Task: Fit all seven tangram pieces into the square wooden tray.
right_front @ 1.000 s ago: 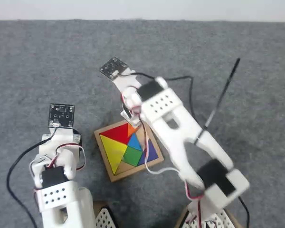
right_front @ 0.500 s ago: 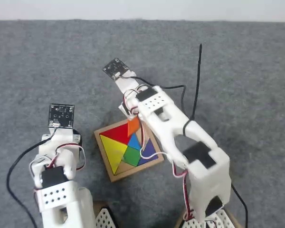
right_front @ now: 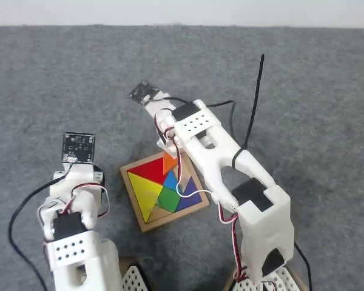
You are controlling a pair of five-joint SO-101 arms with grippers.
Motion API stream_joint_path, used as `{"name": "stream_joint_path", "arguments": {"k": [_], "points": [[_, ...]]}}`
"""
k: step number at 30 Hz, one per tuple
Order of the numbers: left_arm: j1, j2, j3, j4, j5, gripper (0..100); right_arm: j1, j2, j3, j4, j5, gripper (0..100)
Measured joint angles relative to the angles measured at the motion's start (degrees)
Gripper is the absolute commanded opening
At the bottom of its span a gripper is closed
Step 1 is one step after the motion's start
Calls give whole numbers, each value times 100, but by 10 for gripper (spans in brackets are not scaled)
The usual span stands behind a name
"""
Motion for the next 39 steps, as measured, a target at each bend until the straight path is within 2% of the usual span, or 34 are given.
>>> {"name": "stream_joint_path", "arguments": {"k": [7,10,13,18,23,28,32,39], "points": [[-9,0,0,0,0,115,-53,0,-9,765,756,6],[-9,0,0,0,0,115,-35,0,-97,1029,862,6],[0,0,0,0,0,115,0,-141,-97,1064,879,6],[-18,0,0,0,0,115,132,-545,-97,1055,360,6],[0,0,0,0,0,115,-255,-563,141,818,26,6],[0,0,0,0,0,115,-747,-563,624,404,26,6],[-18,0,0,0,0,115,-721,-519,651,404,62,6],[-9,0,0,0,0,115,-484,-308,651,1134,677,6]]}}
